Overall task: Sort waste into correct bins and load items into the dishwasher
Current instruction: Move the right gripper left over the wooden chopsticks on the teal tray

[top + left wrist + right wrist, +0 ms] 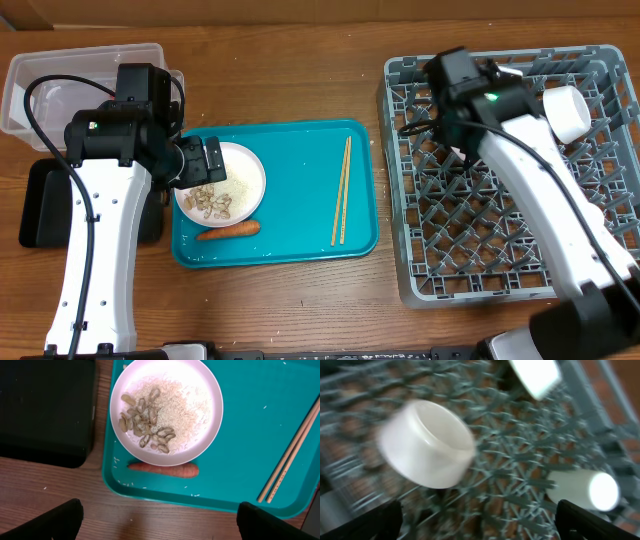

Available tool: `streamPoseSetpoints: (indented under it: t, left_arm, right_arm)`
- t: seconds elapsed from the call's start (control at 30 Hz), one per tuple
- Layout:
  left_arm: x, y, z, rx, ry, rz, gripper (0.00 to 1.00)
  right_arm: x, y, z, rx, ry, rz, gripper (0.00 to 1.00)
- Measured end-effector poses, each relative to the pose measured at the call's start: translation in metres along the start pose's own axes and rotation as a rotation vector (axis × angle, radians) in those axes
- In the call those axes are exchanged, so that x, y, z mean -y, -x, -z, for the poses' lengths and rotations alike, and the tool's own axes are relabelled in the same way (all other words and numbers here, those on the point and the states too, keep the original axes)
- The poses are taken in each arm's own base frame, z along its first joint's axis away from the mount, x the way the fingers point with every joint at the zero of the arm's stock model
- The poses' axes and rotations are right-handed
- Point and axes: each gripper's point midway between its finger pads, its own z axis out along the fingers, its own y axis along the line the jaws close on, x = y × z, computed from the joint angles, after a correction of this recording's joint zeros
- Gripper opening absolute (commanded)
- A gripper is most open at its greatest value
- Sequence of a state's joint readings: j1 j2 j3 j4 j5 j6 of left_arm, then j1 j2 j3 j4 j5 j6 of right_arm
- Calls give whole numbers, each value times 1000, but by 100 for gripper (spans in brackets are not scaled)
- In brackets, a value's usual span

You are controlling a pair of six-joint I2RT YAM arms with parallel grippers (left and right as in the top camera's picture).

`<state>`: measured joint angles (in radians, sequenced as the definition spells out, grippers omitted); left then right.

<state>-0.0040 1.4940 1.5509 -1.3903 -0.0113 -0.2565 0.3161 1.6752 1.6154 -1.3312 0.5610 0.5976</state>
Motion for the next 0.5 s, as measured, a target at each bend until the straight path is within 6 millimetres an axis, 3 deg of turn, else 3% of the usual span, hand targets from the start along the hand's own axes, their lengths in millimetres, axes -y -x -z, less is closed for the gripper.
streamPoseSetpoints:
  t: [0.07, 0.13, 0.23, 0.3, 0.37, 0.5]
  left_arm:
    - [0, 0, 0, 0, 0, 0, 100]
    - [0, 0, 0, 0, 0, 0, 100]
    - [0, 0, 0, 0, -1, 0, 100]
    - [1, 0, 0, -2, -6, 0, 100]
    - [2, -1, 0, -3, -13, 0, 100]
    - [3, -1, 0, -5, -18, 0, 100]
  right_arm:
    - [-23, -4, 16, -30, 184, 67, 98]
    - [-62, -20, 31, -111, 428, 158, 95]
    - [-95, -35, 44, -168, 596, 232, 91]
    - [-112, -48, 51, -200, 660, 282, 91]
    - [-134, -77, 56, -269, 709, 359, 91]
    - [-161, -115, 52, -357, 714, 446, 90]
